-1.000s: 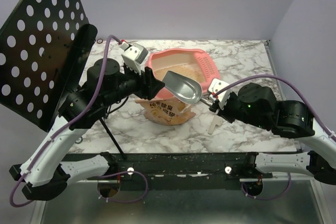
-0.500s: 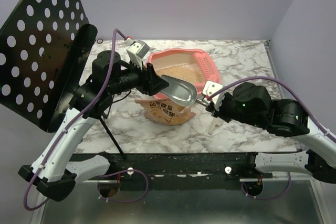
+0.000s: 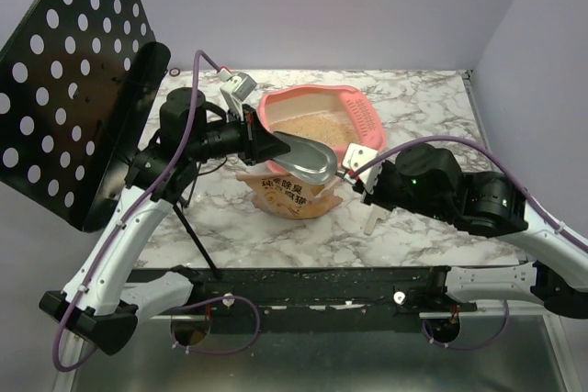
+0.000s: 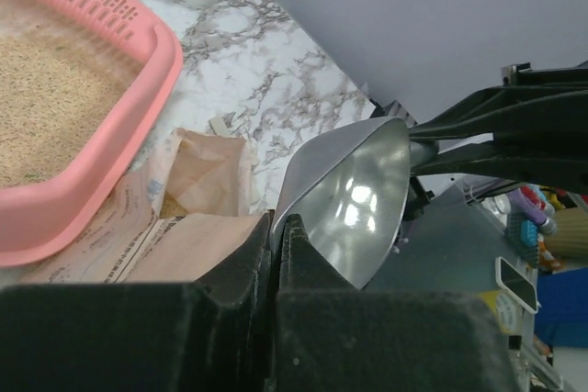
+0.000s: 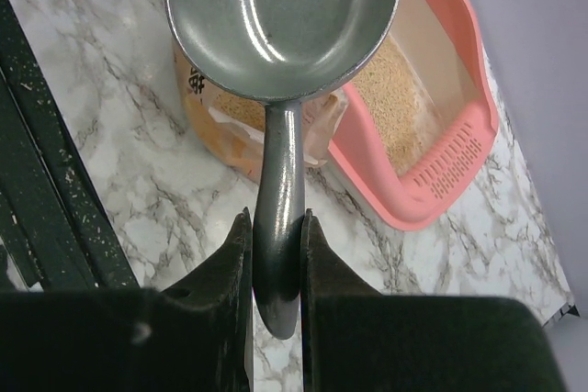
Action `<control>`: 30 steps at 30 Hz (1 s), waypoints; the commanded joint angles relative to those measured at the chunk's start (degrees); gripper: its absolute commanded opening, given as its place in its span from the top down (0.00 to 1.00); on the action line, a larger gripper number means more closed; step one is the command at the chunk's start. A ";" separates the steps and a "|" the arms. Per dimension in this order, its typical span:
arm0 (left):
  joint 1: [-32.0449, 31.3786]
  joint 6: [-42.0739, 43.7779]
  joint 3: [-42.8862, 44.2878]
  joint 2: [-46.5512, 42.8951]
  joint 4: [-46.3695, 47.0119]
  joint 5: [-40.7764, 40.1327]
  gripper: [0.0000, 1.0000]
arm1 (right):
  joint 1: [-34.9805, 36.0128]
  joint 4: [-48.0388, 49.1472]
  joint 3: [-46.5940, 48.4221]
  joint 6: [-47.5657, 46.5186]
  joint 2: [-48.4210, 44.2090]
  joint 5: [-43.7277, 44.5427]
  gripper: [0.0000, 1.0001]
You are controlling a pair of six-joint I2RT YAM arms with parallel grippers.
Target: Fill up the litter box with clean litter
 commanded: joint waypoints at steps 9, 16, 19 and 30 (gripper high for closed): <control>0.62 7.98 -8.46 -9.89 7.74 -7.33 1.00 | -0.11 23.08 -7.54 5.15 -4.74 8.24 0.22; 0.70 8.43 -13.29 -16.31 13.27 -16.39 1.00 | -13.97 30.38 -2.62 18.85 2.21 1.17 0.22; 0.79 6.76 -15.05 -18.33 17.66 -18.33 1.00 | -20.92 31.09 -0.07 25.70 5.55 -5.95 0.21; 1.05 1.14 -17.86 -19.13 22.59 -24.31 1.00 | -43.79 48.03 -13.84 38.29 5.21 -39.97 0.04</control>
